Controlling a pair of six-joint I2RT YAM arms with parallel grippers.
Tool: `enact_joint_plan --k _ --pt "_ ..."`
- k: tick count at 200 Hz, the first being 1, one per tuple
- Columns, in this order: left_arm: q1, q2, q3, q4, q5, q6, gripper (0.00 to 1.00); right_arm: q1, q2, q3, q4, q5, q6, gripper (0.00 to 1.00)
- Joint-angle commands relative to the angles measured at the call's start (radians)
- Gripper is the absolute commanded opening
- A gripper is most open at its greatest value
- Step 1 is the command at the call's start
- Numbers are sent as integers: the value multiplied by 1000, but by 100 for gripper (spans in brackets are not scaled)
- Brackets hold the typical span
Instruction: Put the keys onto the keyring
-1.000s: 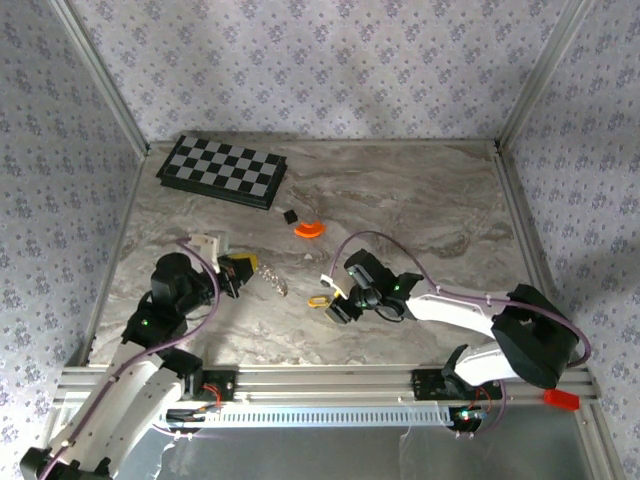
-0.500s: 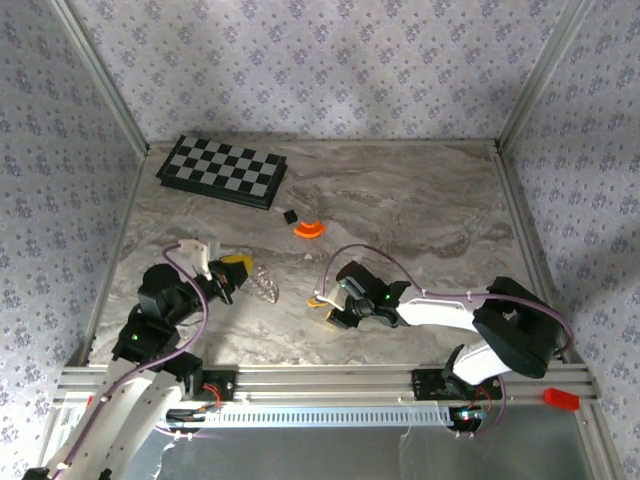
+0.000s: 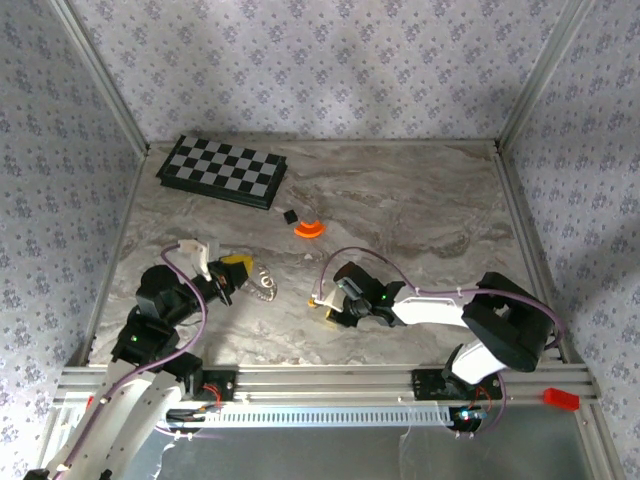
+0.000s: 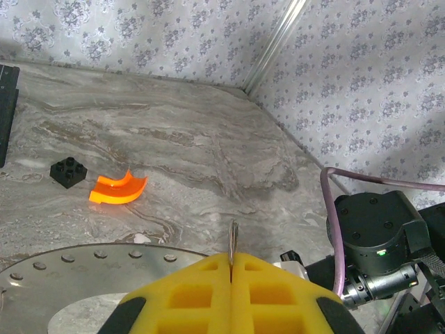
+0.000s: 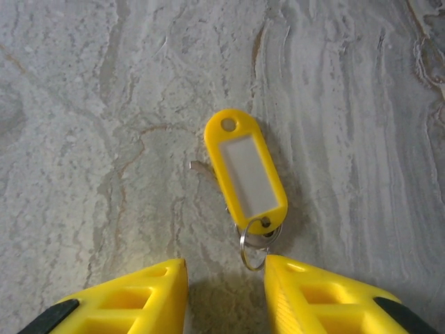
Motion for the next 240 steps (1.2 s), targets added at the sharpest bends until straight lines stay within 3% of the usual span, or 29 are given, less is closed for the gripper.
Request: enact_joint_plan --k 1,174,240 --pt "-2 -12 8 65 27 -7 0 -4 28 15 37 18 -25 33" --pt "0 -5 5 72 27 -10 0 -32 32 19 53 -8 -59 25" --pt "-1 -5 5 69 24 -9 0 -32 51 39 37 -23 -65 9"
